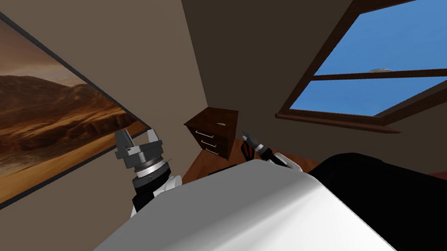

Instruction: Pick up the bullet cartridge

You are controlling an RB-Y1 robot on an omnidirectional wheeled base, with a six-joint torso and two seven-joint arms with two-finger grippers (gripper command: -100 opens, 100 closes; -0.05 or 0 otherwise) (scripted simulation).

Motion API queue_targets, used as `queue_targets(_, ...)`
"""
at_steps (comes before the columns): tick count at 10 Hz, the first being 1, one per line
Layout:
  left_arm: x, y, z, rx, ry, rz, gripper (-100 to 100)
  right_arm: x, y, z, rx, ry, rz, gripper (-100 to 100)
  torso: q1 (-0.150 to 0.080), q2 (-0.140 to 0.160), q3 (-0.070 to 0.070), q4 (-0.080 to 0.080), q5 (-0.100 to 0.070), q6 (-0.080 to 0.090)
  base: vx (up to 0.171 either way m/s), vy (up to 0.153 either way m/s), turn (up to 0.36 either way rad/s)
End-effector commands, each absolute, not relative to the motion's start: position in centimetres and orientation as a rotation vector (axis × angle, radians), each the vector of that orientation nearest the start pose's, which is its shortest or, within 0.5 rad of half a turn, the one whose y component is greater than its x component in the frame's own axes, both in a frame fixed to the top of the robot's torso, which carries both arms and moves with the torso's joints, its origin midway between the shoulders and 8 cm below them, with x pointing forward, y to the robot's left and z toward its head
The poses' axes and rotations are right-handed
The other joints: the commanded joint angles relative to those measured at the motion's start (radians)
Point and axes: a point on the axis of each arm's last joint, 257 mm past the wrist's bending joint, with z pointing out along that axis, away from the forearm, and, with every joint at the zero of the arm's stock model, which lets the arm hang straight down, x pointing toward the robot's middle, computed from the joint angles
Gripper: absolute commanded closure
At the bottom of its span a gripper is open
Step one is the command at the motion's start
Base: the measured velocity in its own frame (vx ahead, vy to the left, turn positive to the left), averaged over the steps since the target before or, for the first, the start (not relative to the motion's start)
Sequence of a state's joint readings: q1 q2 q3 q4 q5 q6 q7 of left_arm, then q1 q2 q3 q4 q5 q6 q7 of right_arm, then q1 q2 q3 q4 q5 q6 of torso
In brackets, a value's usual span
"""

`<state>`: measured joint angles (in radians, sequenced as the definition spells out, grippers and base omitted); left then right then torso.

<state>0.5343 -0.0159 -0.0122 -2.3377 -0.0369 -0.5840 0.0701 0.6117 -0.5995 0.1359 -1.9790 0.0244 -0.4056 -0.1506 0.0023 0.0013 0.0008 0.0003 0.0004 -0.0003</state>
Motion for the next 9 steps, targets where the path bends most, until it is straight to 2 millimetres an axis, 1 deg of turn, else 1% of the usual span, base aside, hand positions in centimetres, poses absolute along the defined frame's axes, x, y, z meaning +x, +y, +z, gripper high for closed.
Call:
queue_targets(1,31.6,27.0,5.4,-0.579,0.529,-1.369,0,34.6,-26.5,-22.2,0.703,1.548,1.203,-100,0.0,0.0,0.0,0.0,0.0,0.0,-0.022,0.035,0.028)
queue_targets(2,31.6,27.0,5.4,-0.579,0.529,-1.369,0,34.5,-26.6,-22.2,0.695,1.557,1.199,-100,0.0,0.0,0.0,0.0,0.0,0.0,-0.01,0.015,-0.013)
queue_targets(3,31.6,27.0,5.4,-0.579,0.529,-1.369,0,33.4,-27.2,-25.0,0.7,1.642,1.16,-100,-0.001,0.0,0.0,0.0,0.0,0.0,-0.01,0.034,0.11)
queue_targets(4,31.6,27.0,5.4,-0.579,0.529,-1.369,0,33.3,-27.4,-25.1,0.677,1.667,1.149,-100,0.0,0.0,0.0,0.0,0.0,0.0,-0.011,0.036,0.051)
queue_targets(5,31.6,27.0,5.4,-0.579,0.529,-1.369,0,32.0,-28.1,-27.8,0.685,1.747,1.111,-100,0.0,-0.001,0.0,0.0,0.0,0.0,-0.017,0.055,0.116)
queue_targets(7,31.6,27.0,5.4,-0.579,0.529,-1.369,0,31.9,-28.6,-27.9,0.65,1.783,1.091,-100,0.001,-0.001,0.0,0.0,0.0,0.0,0.0,0.035,0.025)
queue_targets(8,31.6,27.0,5.4,-0.579,0.529,-1.369,0,30.3,-29.7,-30.6,0.652,1.871,1.044,-100,0.0,-0.002,-0.001,0.0,0.0,0.0,0.009,0.045,0.135)
queue_targets(9,31.6,27.0,5.4,-0.579,0.529,-1.369,0,30.2,-30.1,-30.6,0.628,1.894,1.031,-100,0.0,-0.002,-0.001,0.0,0.0,0.0,0.003,0.044,0.084)
